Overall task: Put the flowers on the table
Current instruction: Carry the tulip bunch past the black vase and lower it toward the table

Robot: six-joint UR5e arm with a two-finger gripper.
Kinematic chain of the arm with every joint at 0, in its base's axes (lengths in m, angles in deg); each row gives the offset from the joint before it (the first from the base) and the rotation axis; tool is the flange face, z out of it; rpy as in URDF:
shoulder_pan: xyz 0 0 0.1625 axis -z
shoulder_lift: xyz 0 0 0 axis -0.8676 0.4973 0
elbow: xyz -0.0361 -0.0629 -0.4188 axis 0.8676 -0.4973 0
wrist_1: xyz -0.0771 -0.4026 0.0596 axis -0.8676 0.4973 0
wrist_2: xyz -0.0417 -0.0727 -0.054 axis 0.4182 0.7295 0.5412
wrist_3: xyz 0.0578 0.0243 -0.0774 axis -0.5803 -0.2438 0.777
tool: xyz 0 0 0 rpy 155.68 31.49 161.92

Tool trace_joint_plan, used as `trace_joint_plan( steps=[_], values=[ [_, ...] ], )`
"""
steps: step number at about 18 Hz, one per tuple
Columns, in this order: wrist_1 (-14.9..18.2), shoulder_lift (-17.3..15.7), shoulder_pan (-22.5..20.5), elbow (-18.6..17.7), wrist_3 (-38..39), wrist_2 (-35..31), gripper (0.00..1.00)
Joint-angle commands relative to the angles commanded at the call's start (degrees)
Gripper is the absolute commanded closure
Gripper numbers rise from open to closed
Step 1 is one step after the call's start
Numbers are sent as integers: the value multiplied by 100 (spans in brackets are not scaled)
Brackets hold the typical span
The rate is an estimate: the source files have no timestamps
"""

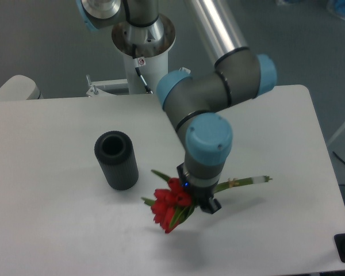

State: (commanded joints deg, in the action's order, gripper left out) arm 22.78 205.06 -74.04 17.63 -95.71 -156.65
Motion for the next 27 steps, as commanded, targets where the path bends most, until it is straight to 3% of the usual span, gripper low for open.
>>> trace_joint_plan(
  steps=[5, 9, 15, 18, 22, 25, 27],
  values=[
    [-18, 220, 202, 62, 738, 0, 90],
    [-255, 396, 404, 10, 1696, 0, 89],
    [-255, 256, 589, -421, 1803, -280, 87],
    [-255, 308, 668, -430, 2109, -413, 84],
    [-264, 379, 791, -448, 2234, -387, 66],
    [-264, 414, 800, -448, 2234, -369, 59],
    [-264, 422, 800, -448, 2234, -360, 45]
  ],
)
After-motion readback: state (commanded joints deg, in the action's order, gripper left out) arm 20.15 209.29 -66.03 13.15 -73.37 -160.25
